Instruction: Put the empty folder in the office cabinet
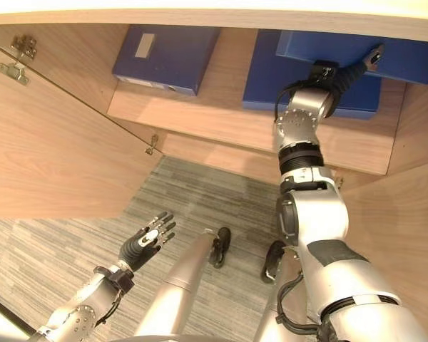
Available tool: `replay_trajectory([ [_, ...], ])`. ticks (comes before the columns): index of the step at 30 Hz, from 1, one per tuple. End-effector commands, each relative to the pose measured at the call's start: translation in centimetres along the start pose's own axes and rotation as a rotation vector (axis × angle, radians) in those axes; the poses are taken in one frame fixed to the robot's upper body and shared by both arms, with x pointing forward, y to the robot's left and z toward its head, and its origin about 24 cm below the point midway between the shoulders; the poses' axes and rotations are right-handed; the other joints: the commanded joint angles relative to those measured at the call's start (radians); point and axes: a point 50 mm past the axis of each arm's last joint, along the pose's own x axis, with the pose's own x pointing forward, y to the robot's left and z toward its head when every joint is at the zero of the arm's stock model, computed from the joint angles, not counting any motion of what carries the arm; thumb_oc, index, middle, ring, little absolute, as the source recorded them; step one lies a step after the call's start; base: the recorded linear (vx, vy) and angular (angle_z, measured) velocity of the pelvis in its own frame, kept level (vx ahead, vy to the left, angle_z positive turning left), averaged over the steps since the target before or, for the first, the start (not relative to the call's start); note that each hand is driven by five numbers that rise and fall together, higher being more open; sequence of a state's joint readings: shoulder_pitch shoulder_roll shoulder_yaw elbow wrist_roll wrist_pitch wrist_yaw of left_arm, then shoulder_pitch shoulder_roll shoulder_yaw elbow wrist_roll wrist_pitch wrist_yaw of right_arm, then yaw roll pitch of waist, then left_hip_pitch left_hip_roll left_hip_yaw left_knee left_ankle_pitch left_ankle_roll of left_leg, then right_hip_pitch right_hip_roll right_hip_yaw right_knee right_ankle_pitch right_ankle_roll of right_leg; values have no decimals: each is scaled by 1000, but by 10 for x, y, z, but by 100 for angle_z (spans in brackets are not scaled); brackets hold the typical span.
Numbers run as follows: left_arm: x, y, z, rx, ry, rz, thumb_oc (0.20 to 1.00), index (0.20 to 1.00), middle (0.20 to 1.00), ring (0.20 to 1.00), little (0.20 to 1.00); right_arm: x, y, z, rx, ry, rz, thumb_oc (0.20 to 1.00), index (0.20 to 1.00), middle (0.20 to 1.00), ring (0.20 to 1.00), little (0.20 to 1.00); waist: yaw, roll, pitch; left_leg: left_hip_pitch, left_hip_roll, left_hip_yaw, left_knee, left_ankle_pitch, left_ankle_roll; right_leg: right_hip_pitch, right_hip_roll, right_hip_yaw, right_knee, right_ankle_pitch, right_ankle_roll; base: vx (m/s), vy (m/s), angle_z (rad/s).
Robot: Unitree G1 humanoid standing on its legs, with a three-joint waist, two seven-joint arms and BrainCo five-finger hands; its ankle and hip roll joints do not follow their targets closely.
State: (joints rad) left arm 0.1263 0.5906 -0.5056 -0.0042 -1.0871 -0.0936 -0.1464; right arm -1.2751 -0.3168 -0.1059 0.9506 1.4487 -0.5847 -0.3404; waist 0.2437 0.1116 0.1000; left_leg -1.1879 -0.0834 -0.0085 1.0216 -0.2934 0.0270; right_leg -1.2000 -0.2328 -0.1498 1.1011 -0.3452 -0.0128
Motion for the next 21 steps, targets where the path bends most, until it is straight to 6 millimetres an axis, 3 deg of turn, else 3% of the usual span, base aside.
replay_trajectory([
  [1,-2,1,26,65,-69,-21,1000,1000,1000,1000,1000,-7,91,29,-19,-143,285,200,200,200,200,200,-23,-31,1,-20,-18,-21,-38,-32,41,41,27,-1,-27,-26,41,0,0,0],
  [3,-1,1,28,71,-75,-16,1000,1000,1000,1000,1000,-11,98,25,-35,-140,297,200,200,200,200,200,-28,-34,1,-23,-14,-19,-37,-33,41,39,26,-2,-27,-26,39,0,0,0],
  [5,0,1,30,78,-78,-3,1000,1000,1000,1000,1000,-33,120,12,-62,-126,399,200,200,200,200,200,-41,-42,2,-27,-12,-15,-39,-36,42,34,29,-3,-29,-25,37,0,0,0],
  [10,-3,2,32,75,-80,9,1000,1000,1000,1000,1000,-42,132,0,-96,-100,402,200,200,200,200,200,-49,-53,-4,-34,-12,-13,-39,-37,42,23,25,-5,-29,-20,37,0,0,0],
  [15,-3,3,32,73,-74,18,1000,1000,1000,1000,1000,-35,123,-12,-133,-51,331,200,200,200,200,200,-52,-57,-13,-39,-12,-12,-45,-35,41,17,25,-5,-33,-18,36,0,0,0],
  [21,1,2,32,60,-77,33,1000,1000,1000,1000,1000,-31,96,-39,-221,58,193,200,200,200,200,200,-54,-61,-18,-49,-10,-9,-53,-31,42,9,28,-6,-44,-12,35,0,0,0],
])
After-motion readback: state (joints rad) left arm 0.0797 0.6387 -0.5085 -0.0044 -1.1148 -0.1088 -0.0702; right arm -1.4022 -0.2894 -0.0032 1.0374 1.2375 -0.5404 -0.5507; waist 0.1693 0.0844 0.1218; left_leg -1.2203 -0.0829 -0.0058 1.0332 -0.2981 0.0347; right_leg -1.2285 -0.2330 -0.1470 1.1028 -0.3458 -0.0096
